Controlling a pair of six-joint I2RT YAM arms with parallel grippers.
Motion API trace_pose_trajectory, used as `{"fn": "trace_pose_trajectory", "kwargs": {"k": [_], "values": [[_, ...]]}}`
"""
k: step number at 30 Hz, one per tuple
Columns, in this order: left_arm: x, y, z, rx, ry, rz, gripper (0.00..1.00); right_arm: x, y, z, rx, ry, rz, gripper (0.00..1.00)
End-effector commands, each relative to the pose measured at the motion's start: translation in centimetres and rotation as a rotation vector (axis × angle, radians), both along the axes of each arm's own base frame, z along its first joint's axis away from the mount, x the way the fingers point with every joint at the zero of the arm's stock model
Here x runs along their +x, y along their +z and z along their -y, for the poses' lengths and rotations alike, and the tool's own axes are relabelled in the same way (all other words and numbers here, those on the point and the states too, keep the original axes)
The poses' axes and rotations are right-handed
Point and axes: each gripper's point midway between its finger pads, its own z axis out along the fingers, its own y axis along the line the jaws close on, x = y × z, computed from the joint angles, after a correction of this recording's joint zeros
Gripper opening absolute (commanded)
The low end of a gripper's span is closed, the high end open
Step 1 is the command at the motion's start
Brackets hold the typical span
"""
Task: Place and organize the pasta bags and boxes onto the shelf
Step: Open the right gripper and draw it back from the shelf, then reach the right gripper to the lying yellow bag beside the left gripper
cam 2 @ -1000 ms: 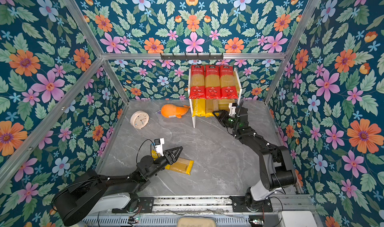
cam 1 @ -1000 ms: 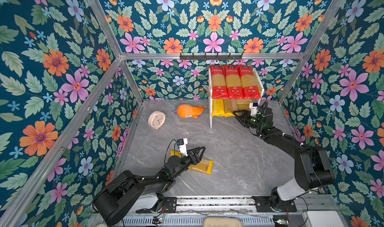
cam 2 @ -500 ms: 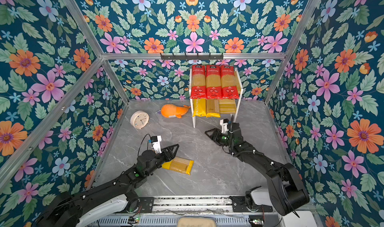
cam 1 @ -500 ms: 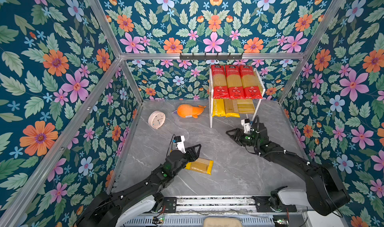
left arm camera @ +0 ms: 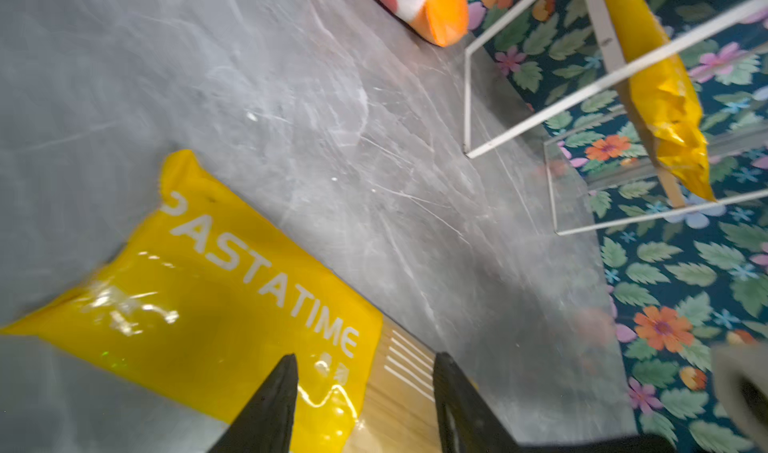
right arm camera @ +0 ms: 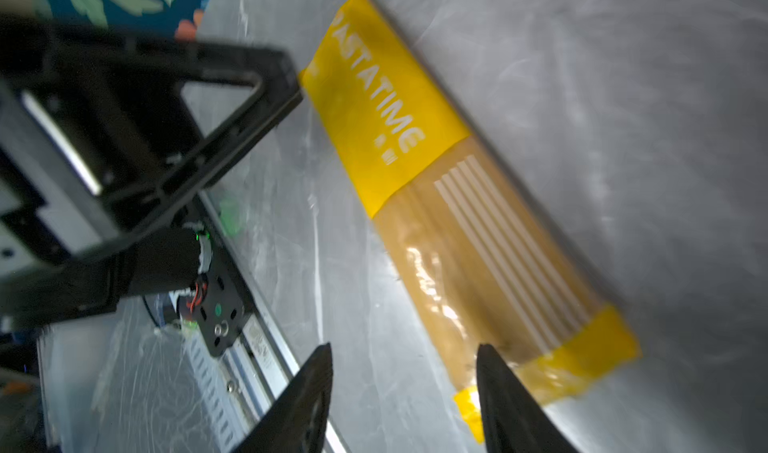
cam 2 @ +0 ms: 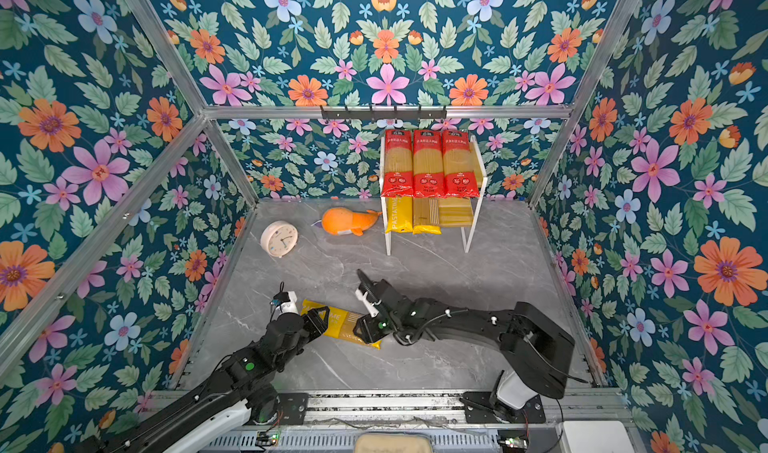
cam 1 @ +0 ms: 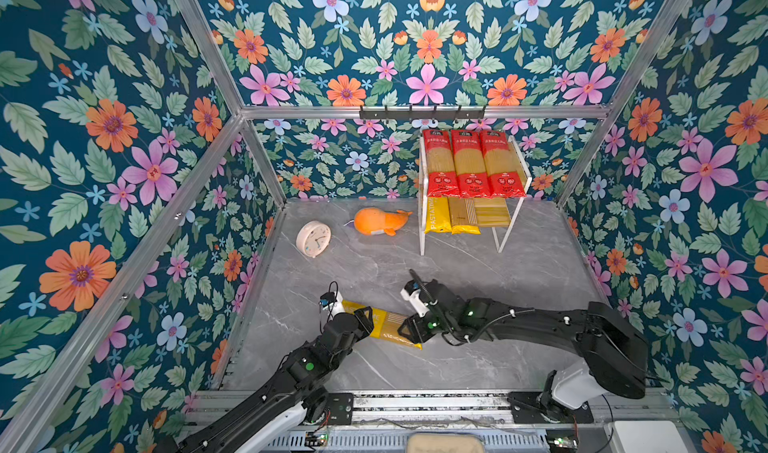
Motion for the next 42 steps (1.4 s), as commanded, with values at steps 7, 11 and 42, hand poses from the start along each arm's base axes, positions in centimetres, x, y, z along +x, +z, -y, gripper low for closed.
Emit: {"fn": "trace_pose_trajectory", "kwargs": {"k": [7,11,42], "values": [[-0.4,1.0,-4.8,0.139,0.187,-0.006,0.51,-2.1,-2.8,-7.4,0.040,0.092,-0.201,0.54],[-0.1,1.2,-4.1,0.125,0.165,-0.008,0.53,1.3,-4.1,-8.1,0.015,-0.024,-0.205,0.54],[-5.5,-5.3,7.0,-0.023,-0.164,-0.168,0.59,9.8,-5.5,1.8,0.051,-0.310,-0.366,0.58]]}}
